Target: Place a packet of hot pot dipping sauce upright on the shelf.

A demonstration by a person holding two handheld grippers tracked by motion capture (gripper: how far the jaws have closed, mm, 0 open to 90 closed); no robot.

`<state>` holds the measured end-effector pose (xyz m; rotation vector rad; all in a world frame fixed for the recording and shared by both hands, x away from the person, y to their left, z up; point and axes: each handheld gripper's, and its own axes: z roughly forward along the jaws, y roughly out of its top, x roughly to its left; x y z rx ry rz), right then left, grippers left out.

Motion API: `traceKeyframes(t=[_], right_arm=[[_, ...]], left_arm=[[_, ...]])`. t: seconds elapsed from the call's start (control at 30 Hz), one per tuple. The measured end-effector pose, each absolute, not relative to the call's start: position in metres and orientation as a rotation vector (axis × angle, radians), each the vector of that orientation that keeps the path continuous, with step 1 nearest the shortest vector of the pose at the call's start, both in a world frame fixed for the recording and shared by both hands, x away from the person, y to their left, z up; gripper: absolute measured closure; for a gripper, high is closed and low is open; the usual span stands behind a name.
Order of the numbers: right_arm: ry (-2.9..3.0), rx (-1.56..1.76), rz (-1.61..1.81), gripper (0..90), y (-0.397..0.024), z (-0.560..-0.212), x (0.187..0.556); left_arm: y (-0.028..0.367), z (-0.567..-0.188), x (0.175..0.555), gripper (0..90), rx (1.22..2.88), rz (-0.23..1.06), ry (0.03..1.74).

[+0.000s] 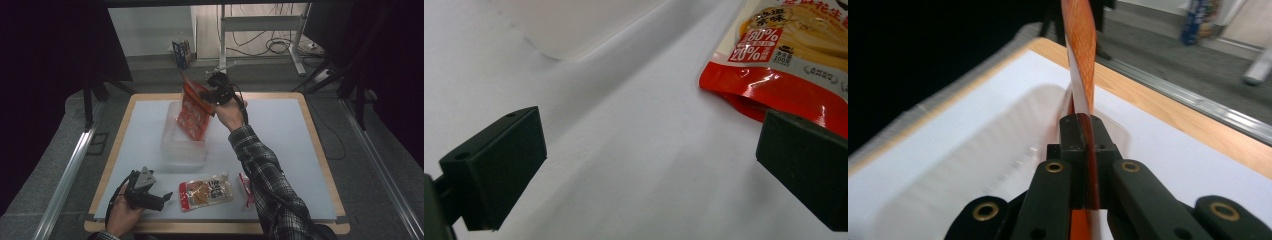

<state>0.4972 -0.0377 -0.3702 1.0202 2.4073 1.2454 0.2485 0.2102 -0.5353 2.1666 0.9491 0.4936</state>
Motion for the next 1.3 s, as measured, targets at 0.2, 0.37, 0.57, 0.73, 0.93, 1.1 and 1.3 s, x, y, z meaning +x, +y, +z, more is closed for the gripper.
traceKeyframes(t=[0.2, 0.37, 0.57, 0.73, 0.93, 1.1, 1.3], right_arm=[[2.383, 1.023, 1.183, 84.6, -0.049, -0.378, 0.503], [2.392, 0.965, 1.153, 61.8, -0.047, -0.375, 0.502], [2.397, 0.895, 1.141, 29.2, -0.049, -0.371, 0.5], [2.424, 0.882, 1.15, 14.6, -0.059, -0.373, 0.499], [2.457, 0.796, 1.094, 5.3, -0.071, -0.376, 0.491], [2.461, 0.785, 1.105, 2.4, -0.08, -0.376, 0.481], [2.468, 0.776, 1.104, 0.0, -0.088, -0.378, 0.468]], left_arm=[[0.211, -0.536, 0.248, 0.0, 2.163, 0.497, 0.954], [0.21, -0.536, 0.248, 0.0, 2.169, 0.504, 0.952], [0.209, -0.536, 0.248, 0.1, 2.187, 0.507, 0.938], [0.211, -0.535, 0.247, 0.3, 2.161, 0.499, 0.929], [0.212, -0.534, 0.247, 0.2, 2.135, 0.5, 0.931], [0.212, -0.534, 0.247, 0.8, 2.133, 0.506, 0.923], [0.214, -0.534, 0.247, 2.0, 2.126, 0.51, 0.917]])
